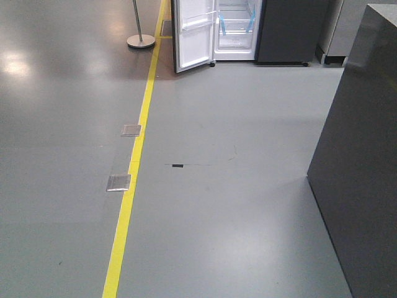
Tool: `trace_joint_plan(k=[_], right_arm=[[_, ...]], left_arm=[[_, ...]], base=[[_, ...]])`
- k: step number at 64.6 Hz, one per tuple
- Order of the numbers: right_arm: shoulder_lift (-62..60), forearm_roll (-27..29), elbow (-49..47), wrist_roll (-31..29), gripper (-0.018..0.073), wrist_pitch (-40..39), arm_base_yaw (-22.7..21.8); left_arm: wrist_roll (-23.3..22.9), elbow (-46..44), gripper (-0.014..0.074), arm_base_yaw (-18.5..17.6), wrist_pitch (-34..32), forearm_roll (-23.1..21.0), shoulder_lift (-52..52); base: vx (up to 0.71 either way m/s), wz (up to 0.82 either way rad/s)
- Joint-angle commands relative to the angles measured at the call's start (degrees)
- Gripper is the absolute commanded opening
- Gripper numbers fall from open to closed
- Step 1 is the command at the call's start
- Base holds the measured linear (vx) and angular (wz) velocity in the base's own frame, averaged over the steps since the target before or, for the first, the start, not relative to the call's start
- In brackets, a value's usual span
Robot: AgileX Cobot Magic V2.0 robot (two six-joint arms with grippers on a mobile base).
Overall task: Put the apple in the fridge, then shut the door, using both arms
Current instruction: 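Drive toward the open white refrigerator holding the apple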
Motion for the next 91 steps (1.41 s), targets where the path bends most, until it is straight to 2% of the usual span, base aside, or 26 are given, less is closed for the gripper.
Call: trace_joint_plan(k=[1,91], right_arm=[[0.37,-0.01,-1.61,-0.12,0.0188,-4.10,-0.14],[0.37,-0.01,-1.61,-0.12,0.0188,-4.10,-0.14]], left_arm=[[-0.39,1.21,-0.0005,-0.31,-3.69,0.17,-0.81],[-0.39,1.21,-0.0005,-0.31,-3.69,0.17,-0.81]], base=[[0.18,0.03],[0.17,0.00]])
